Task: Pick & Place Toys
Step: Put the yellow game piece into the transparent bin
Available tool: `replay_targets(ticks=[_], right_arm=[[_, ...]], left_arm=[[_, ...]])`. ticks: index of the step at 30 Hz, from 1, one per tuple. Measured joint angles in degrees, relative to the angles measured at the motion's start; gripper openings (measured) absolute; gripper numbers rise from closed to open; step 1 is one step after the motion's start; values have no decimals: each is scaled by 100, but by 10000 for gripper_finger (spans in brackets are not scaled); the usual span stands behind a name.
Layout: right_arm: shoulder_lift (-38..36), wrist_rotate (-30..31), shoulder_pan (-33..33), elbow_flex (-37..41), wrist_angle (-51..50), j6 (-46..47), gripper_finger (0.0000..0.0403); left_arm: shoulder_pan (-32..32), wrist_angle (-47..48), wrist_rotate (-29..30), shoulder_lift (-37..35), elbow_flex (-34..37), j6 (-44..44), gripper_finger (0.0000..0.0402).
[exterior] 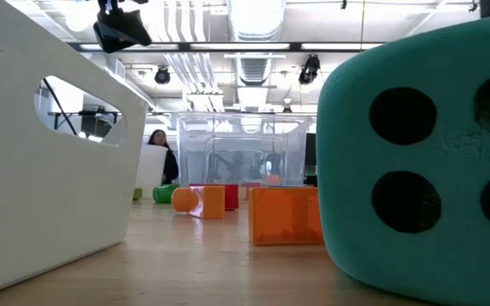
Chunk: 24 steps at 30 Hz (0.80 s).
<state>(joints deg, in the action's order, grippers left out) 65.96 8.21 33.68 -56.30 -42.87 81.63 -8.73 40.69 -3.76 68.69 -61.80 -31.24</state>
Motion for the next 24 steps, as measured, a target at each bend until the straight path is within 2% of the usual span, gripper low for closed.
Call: replay_targets(ticks=[4,6,8,12,16,19,24], right_arm=[[149,419,-520,-460,-879,575,248],[317,432,-864,-654,-937,424,248],[567,386,-1232,-899,-883,-156,248],[1211,327,-1831,-1395,-1118,-2081,248],[1739,386,-2274,-1493,-1399,-3556,248],[1928,318,-2544,-1321,-1187,-4277,248],[1875,-355,-2947,-669,-250,-4910,248]], left_arm=[[0,-2,97,0,0,-73,262],[0,0,97,0,0,-73,262],[0,35,95,0,0,-49,262],[0,295,96,-5,0,49,262],[0,678,97,-93,0,104,262],[-18,867,97,-275,0,90,262],[-39,953,248,-663,2,-34,262]])
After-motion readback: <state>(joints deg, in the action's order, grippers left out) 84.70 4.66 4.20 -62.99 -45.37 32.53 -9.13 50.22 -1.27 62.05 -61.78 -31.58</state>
